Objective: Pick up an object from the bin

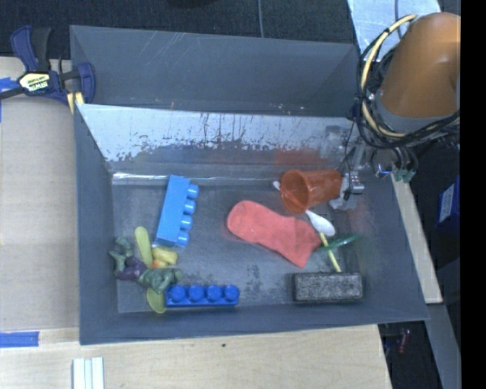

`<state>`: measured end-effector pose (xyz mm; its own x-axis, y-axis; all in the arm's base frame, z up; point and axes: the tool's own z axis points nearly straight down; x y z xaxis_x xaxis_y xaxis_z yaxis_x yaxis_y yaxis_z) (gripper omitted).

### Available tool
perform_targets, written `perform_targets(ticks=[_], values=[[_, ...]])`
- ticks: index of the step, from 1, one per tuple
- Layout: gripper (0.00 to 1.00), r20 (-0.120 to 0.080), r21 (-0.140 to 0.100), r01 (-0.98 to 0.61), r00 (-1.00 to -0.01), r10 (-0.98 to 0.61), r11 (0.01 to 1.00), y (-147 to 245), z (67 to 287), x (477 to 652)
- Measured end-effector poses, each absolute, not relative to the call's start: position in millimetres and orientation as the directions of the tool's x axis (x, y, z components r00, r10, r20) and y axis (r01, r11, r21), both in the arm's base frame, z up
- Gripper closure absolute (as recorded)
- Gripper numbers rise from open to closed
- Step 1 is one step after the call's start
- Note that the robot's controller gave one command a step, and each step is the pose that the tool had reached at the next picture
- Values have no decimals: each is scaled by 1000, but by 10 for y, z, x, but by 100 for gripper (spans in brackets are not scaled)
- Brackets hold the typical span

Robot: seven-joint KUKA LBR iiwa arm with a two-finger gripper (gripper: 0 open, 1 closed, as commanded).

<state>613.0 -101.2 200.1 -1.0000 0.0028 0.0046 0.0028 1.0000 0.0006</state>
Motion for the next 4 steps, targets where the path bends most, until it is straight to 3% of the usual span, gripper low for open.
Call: perform_targets(ticks=[1, 2, 3, 4], values=[[0, -4, -1, 1, -1000, 1, 1000, -1008, 2053, 6148], [0, -8, 0, 72, -997, 72, 997, -1054, 1434, 5957], [0, -29, 1, 133, -991, 133, 991, -1055, 1074, 6155], [0, -18, -3, 60, -998, 60, 998, -885, 888, 6110]])
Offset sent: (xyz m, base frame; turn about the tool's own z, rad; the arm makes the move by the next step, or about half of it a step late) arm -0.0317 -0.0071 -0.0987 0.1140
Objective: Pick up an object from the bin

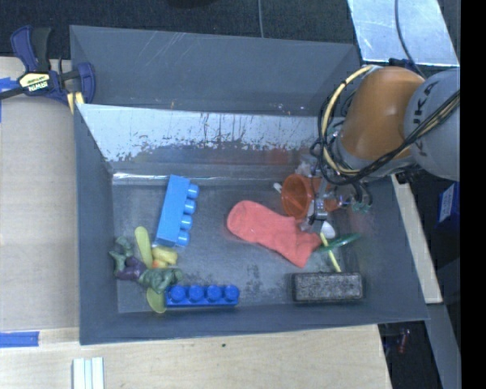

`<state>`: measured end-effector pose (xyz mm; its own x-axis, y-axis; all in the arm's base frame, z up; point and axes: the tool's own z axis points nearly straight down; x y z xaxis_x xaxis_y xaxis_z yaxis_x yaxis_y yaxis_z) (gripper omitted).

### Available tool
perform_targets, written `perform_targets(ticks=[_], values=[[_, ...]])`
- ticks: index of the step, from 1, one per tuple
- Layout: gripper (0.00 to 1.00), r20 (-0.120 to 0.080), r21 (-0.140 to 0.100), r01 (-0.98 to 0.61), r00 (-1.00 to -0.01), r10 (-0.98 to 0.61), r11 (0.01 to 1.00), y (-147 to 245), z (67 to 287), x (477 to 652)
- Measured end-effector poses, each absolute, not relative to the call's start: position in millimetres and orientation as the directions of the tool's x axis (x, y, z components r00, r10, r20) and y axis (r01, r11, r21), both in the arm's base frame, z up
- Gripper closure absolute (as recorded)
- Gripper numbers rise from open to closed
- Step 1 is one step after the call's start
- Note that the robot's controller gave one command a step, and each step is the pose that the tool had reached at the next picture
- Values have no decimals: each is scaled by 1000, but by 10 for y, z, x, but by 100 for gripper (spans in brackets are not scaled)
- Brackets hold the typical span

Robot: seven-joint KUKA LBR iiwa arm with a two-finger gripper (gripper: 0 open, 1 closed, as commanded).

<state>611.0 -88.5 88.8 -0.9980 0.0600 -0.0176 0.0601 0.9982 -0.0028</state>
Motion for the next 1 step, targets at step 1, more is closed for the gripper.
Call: perform_targets(ticks=[1], values=[[100, -24, -2, 100, -995, 100, 995, -717, 843, 5880]])
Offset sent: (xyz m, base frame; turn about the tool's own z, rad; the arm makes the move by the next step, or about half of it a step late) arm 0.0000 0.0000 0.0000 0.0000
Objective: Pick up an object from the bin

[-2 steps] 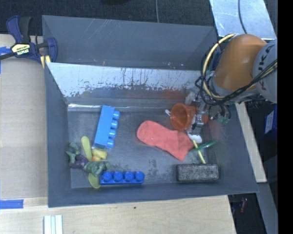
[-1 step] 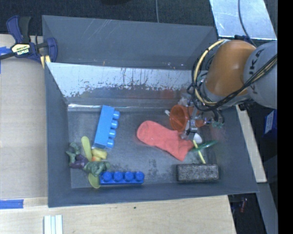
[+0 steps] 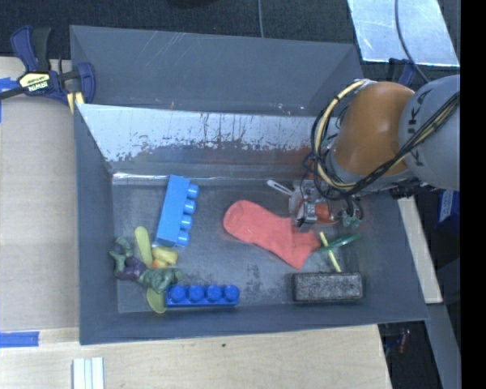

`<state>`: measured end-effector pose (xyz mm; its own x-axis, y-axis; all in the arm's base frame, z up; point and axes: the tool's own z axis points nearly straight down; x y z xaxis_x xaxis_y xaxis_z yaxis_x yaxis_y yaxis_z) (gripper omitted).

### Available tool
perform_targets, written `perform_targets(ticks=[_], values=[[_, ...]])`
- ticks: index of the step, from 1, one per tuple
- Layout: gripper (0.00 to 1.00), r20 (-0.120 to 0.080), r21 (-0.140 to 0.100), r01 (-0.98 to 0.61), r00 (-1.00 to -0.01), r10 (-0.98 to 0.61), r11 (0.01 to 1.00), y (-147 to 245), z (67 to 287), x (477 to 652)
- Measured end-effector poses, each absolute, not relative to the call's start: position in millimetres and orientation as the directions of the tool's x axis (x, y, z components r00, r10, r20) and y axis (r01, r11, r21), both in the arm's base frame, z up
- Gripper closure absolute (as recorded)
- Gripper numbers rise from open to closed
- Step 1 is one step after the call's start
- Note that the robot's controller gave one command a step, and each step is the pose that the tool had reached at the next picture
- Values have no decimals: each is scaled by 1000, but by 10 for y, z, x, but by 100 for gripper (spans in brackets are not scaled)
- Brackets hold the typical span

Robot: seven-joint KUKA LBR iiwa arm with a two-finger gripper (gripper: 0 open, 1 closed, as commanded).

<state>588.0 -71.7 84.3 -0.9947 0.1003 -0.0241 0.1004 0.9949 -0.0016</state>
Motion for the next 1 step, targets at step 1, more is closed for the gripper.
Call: perform_targets(ticks=[1], values=[[100, -24, -2, 100, -995, 100, 995, -716, 843, 5880]])
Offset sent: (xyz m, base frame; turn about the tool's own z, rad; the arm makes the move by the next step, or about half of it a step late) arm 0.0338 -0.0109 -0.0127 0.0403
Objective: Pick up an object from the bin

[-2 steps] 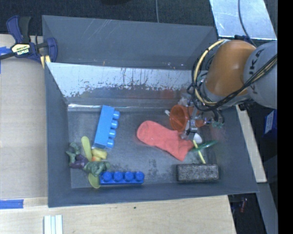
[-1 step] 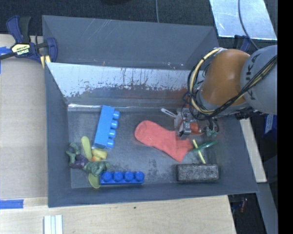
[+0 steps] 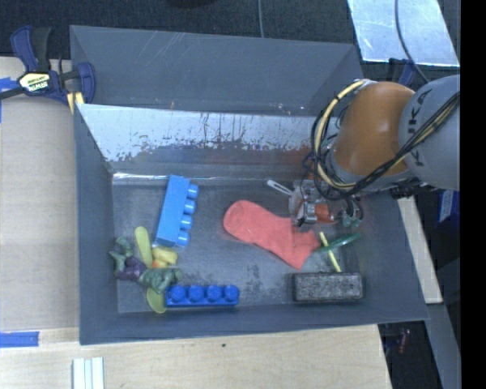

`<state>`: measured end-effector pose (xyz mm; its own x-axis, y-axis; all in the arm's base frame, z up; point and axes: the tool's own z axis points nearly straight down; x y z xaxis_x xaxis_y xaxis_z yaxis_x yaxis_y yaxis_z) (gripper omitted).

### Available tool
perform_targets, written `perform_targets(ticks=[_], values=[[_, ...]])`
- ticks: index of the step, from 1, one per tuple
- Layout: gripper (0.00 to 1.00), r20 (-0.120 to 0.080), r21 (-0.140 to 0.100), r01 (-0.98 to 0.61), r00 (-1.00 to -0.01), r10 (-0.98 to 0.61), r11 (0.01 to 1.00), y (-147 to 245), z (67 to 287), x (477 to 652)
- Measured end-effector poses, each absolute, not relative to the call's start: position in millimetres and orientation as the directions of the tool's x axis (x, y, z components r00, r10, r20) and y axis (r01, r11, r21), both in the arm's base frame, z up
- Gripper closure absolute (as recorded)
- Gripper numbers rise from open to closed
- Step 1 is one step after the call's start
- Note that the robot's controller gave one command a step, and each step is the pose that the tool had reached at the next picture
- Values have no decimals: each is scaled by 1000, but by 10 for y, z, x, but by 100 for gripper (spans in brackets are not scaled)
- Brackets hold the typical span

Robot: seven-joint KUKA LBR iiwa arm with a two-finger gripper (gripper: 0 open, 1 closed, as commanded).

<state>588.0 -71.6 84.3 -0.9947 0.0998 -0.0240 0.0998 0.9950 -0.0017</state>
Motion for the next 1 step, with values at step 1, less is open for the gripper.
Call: perform_targets(ticks=[1], values=[[100, -27, 1, 136, -990, 136, 991, -806, 755, 6208]])
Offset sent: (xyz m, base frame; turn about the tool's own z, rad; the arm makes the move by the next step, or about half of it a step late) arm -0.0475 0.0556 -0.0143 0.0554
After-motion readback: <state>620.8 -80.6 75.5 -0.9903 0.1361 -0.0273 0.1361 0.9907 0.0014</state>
